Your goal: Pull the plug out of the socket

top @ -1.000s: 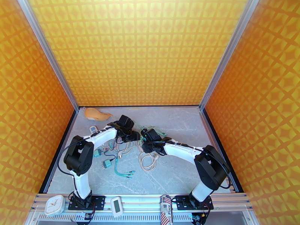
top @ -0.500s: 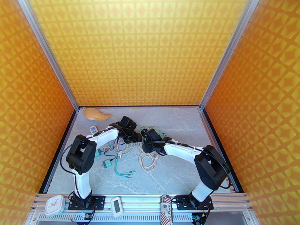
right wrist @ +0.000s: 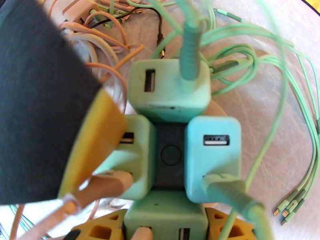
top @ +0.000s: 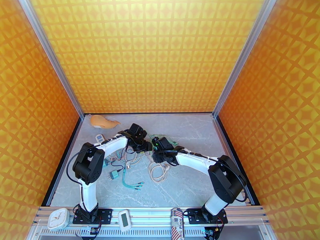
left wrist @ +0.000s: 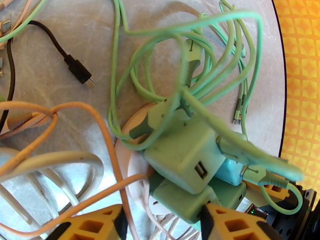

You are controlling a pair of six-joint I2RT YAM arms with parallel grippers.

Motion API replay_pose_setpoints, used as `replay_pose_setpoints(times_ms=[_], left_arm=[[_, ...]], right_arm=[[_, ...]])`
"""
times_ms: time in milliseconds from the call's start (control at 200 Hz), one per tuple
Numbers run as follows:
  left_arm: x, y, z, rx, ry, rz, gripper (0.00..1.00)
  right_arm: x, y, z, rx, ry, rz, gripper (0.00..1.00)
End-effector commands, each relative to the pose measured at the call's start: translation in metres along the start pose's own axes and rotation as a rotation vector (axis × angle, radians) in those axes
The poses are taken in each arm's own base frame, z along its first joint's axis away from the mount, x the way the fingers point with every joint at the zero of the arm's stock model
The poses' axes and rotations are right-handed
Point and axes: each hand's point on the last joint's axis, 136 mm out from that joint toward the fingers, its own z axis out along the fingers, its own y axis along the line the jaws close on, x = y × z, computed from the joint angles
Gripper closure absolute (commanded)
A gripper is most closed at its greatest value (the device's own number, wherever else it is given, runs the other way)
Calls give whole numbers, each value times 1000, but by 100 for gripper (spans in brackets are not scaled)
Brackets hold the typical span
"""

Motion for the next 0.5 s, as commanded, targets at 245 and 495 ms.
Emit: replay_pose_setpoints(times_ms=[245,495], left_arm=[[39,71,32,-256,139,-117,48],[38,72,33,-265,143,-120,49]], right_arm=[[-26,12,-28,-56,-77,22,64],[-16,14,-31,22,-58,-66,63]])
